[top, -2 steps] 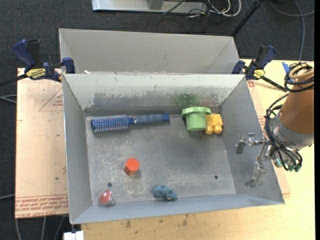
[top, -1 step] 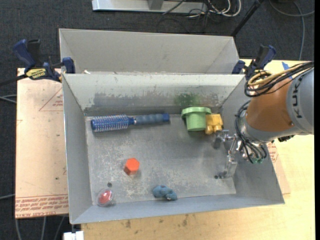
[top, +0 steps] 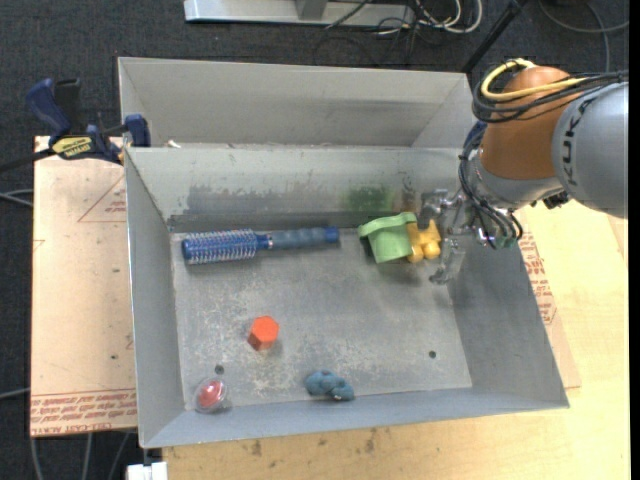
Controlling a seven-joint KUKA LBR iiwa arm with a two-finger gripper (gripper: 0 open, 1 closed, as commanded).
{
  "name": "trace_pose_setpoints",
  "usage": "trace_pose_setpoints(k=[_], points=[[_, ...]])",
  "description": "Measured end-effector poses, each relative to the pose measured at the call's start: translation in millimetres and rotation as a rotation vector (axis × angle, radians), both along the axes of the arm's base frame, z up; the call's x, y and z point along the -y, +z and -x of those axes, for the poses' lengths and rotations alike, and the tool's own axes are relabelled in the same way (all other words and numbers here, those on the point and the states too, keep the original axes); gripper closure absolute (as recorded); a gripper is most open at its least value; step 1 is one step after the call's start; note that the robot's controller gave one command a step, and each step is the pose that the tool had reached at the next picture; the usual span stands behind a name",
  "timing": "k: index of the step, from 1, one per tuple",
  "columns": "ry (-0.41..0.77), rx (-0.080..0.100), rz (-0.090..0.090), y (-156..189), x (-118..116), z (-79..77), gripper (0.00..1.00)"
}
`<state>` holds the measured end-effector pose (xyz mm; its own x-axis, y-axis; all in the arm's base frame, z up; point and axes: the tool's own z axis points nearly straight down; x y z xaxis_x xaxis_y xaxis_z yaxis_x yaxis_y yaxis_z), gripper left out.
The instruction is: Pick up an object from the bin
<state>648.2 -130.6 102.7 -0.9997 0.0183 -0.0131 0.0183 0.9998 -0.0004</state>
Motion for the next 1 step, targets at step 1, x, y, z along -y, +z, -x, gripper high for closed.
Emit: trace_pose_setpoints(k=[1], points=[[-0.028, -0.010, -0.006, 3.6, -99.0, 2.3, 0.00]])
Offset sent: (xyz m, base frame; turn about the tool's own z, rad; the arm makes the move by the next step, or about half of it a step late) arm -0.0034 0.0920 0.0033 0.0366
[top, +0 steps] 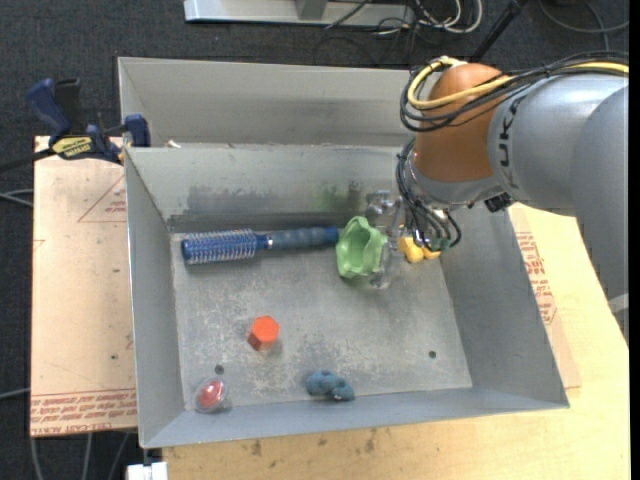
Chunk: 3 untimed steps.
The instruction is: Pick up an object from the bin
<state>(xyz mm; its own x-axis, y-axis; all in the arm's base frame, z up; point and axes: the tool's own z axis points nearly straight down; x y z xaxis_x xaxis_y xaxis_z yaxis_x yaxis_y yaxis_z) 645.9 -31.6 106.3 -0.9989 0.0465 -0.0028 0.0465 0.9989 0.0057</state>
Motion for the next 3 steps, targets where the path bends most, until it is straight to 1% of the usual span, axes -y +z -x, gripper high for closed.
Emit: trace_pose_setpoints(k=[1, 2, 3], points=[[-0.069, 0.002, 0.004, -34.7, -30.6, 1.5, 0.00], [-0.068, 0.003, 0.005, -33.0, -30.5, -0.2, 0.00], [-0.067, 0.008, 0.006, -28.4, -30.2, -2.7, 1.00]])
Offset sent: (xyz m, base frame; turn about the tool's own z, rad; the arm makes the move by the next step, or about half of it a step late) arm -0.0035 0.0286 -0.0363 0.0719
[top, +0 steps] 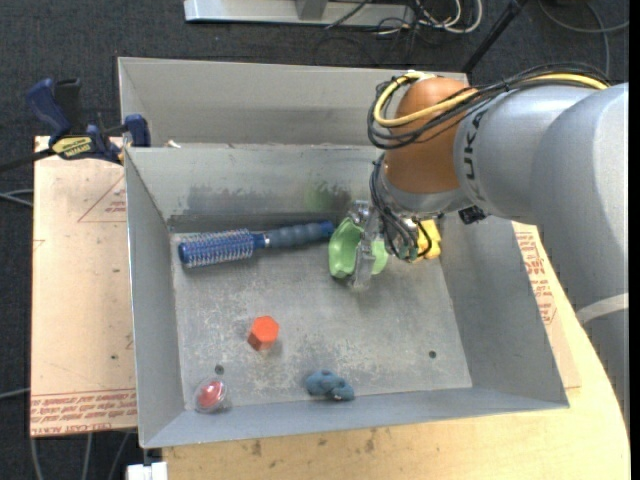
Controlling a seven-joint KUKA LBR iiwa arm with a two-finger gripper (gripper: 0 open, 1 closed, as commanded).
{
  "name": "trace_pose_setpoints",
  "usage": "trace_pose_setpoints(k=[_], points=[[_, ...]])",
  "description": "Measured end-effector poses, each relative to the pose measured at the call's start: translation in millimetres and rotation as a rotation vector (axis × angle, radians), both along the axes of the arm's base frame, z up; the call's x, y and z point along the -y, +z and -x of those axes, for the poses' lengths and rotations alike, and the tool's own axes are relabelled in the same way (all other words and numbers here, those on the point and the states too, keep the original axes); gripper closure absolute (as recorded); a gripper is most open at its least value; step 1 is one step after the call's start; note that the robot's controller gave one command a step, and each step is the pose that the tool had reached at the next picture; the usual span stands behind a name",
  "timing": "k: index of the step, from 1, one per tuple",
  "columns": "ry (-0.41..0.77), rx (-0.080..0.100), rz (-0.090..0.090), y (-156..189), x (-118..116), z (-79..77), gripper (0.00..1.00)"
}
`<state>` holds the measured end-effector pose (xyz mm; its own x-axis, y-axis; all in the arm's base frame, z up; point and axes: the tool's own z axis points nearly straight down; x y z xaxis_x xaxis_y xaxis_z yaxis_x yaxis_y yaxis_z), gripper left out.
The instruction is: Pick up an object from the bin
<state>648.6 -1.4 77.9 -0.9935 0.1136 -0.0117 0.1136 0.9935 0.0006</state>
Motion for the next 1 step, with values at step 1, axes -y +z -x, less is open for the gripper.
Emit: trace_pose_setpoints(k=[1], points=[[0.002, -0.001, -0.001, 62.9, -0.4, -2.9, 1.00]])
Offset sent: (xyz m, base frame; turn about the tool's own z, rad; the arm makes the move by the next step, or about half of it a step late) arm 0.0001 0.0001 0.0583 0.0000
